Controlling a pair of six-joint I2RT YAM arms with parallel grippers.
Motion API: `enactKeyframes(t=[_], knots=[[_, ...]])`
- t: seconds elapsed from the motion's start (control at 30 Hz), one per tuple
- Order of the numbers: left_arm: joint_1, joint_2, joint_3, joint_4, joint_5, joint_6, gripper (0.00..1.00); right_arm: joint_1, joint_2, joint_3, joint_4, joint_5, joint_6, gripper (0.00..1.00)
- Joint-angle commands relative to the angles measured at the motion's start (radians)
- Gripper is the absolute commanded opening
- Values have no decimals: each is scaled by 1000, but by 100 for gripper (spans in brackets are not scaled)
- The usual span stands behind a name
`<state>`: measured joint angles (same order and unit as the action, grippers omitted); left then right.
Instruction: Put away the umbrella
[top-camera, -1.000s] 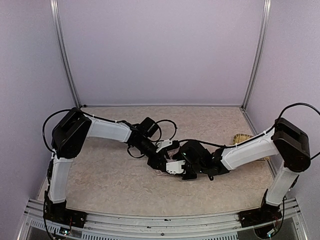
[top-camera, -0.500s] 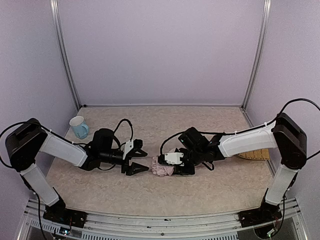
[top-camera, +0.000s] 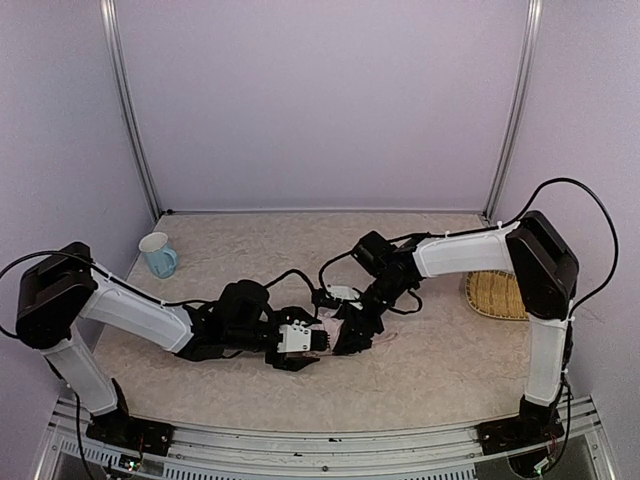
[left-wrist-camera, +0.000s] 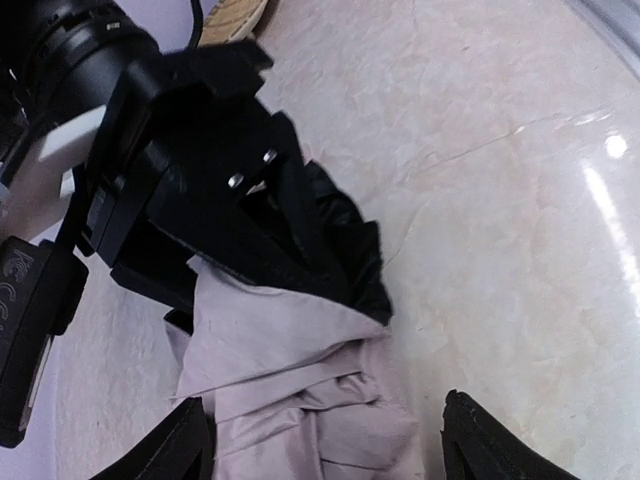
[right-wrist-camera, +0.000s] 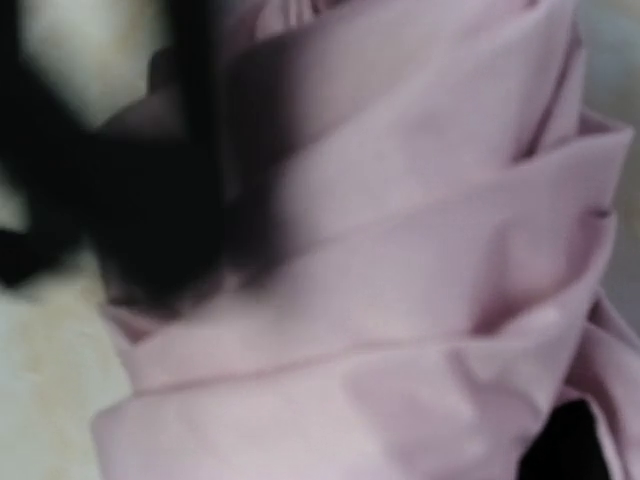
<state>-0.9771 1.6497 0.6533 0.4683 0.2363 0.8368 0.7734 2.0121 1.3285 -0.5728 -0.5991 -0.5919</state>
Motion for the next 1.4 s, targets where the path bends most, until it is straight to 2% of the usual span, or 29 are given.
enactKeyframes(t=[0.0, 0.13, 0.2, 0.43, 0.53, 0.7, 0.87, 1.1, 1.2, 1.27, 1.37], knots=[[1, 61, 63, -32, -171, 65, 77, 22, 180, -89, -320, -45, 8, 25], [17, 91, 104, -87, -113, 60, 80, 9, 187, -74, -303, -48, 7, 25], [39, 143, 177, -229, -53, 30, 80, 0, 190, -58, -287, -39, 15, 25], [78, 296, 322, -488, 14, -21, 71, -35, 178, -18, -200, -24, 25, 30], [80, 353, 382, -576, 13, -49, 71, -54, 149, -4, -153, -54, 30, 42], [80, 416, 437, -649, 27, -77, 60, -97, 44, -36, -37, -99, 90, 64], [84, 455, 484, -733, 92, -83, 54, -148, -173, -187, 163, -107, 179, 77], [107, 508, 539, -787, 170, -134, 50, -143, -501, -467, 436, 62, 253, 78], [121, 542, 584, -839, 219, -141, 48, -78, -636, -613, 563, 161, 212, 78], [129, 571, 620, -880, 239, -149, 47, 10, -720, -709, 674, 287, 129, 79], [138, 611, 671, -948, 262, -166, 45, 110, -734, -779, 754, 415, 27, 79]])
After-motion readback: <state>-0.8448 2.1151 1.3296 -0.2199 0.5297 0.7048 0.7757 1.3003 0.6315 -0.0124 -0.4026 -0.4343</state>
